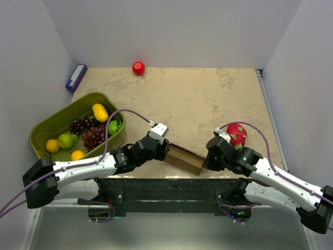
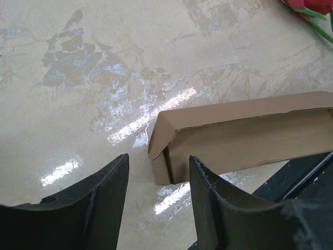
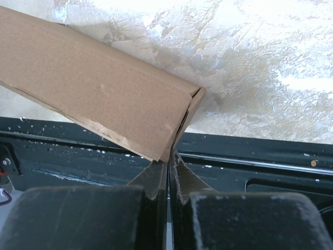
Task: Fold the paper box
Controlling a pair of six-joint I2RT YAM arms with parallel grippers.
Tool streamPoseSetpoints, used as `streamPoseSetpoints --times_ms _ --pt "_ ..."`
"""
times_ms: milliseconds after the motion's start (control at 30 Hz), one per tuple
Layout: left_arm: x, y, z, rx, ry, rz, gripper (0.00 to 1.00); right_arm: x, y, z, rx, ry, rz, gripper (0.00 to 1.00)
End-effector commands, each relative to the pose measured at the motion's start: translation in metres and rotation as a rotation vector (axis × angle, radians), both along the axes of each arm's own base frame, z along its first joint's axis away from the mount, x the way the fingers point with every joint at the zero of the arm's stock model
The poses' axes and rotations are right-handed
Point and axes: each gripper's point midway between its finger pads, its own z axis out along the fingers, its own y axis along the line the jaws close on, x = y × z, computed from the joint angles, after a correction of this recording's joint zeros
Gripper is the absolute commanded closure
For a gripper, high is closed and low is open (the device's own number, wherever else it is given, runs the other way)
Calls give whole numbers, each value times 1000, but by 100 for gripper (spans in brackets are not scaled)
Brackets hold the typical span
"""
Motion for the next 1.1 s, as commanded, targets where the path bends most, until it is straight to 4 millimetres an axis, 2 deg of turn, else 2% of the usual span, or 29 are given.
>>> streamPoseSetpoints --times_ms 0,133,400,533,667,733,833,1067 --pt "8 -13 15 -32 -46 -16 47 -4 -10 -5 -54 18 5 100" --pt "9 -16 11 -33 -47 -16 56 -4 -11 -4 -51 18 -1 100" --pt "11 -24 11 -52 -43 -23 66 -4 -11 -8 -59 22 -5 100" --pt "10 -26 5 -44 -26 -28 76 -3 -10 -12 -60 23 -4 100" --pt "10 -29 3 -47 -16 -29 82 -3 -13 -19 -83 31 -10 100" --pt "10 -30 3 -49 -16 -30 89 -3 -14 -20 -88 33 -15 100" --pt "8 -29 0 -44 -8 -36 94 0 -15 -17 -82 19 -39 100" --pt "2 -24 -10 -33 11 -33 96 5 -14 -10 -38 -17 -94 87"
